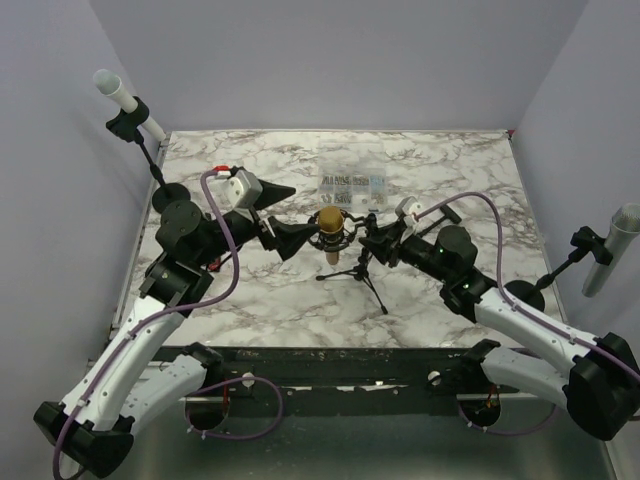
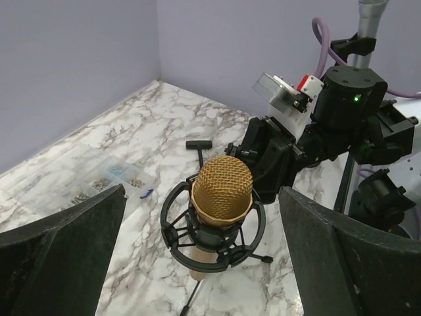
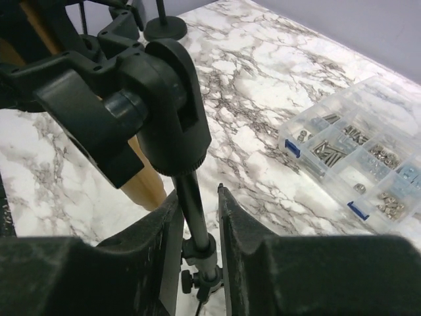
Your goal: Remove the microphone from the stand
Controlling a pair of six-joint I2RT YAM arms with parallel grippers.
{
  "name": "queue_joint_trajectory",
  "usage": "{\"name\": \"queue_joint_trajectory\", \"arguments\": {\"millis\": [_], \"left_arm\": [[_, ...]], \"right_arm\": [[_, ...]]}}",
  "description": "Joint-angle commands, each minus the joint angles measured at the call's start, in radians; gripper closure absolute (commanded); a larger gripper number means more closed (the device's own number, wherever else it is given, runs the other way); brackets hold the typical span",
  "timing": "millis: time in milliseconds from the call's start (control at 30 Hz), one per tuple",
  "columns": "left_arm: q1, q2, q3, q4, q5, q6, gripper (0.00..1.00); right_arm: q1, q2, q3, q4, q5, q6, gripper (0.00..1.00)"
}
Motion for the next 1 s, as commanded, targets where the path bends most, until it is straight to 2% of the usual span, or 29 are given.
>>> {"name": "queue_joint_trajectory", "arguments": {"millis": [0, 200, 267, 300, 367, 600, 667, 800, 967], "left_arm": [[-0.047, 0.047, 0.037, -0.045, 0.016, 0.023, 0.01], [-0.117, 0.073, 0.050, -0.074, -0.005, 0.035, 0.01], [-0.138, 0.069, 0.052, -0.089, -0.033, 0.045, 0.01], [-0.145, 0.068, 0.054, -0.097, -0.049, 0.050, 0.01], [-0.153, 0.066, 0.059, -0.111, -0.079, 0.053, 0.01], [-0.157, 0.085, 0.076, -0.135, -0.157, 0.014, 0.02], [-0.158, 0.096, 0.082, -0.138, -0.157, 0.002, 0.04], [-0.162, 0.131, 0.110, -0.168, -0.152, -0.006, 0.08], [-0.181, 0.138, 0.111, -0.175, -0.161, 0.004, 0.09]], "right_arm": [[0.002, -0.051, -0.049, 0.007, 0.087, 0.062, 0.67], [0.001, -0.084, -0.009, -0.147, 0.125, 0.140, 0.42], [0.001, -0.103, 0.007, -0.226, 0.167, 0.199, 0.29], [0.002, -0.114, 0.012, -0.271, 0.202, 0.231, 0.17], [0.001, -0.143, 0.025, -0.360, 0.238, 0.303, 0.01], [0.000, -0.189, 0.092, -0.686, 0.321, 0.563, 0.00], [0.000, -0.181, 0.102, -0.716, 0.292, 0.643, 0.00], [0.000, -0.169, 0.089, -0.636, 0.152, 0.798, 0.01], [0.000, -0.169, 0.005, -0.459, 0.089, 0.979, 0.12]]}}
